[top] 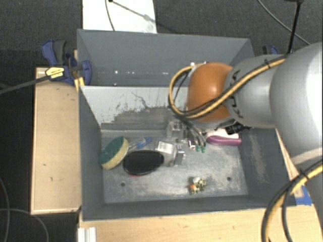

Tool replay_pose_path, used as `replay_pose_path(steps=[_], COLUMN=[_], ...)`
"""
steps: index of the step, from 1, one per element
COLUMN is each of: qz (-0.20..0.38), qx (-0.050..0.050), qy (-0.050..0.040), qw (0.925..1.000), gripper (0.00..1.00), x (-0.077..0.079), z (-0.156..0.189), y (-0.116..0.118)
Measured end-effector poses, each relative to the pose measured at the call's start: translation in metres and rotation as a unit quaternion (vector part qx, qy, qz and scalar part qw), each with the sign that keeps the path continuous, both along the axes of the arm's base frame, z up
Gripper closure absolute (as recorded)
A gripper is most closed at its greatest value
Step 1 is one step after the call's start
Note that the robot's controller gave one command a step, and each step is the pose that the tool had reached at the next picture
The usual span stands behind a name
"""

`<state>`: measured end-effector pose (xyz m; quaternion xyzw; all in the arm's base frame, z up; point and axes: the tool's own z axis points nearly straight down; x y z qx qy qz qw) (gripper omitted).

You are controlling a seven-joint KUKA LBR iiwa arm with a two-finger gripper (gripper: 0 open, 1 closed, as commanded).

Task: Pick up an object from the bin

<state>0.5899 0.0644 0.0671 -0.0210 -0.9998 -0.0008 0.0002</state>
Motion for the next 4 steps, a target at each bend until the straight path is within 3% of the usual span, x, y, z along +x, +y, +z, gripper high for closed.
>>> replay_pose_path(steps=[3, 4], qz=[-0.008, -0.009], qx=[0.002, 0.002], qy=[-0.0027, -0.0026], qw=[1.0, 1.0], gripper=[0.0, 1.0], x=[0.0021, 0.002], z=[0.0022, 0.0021], y=[0.0008, 0.0007])
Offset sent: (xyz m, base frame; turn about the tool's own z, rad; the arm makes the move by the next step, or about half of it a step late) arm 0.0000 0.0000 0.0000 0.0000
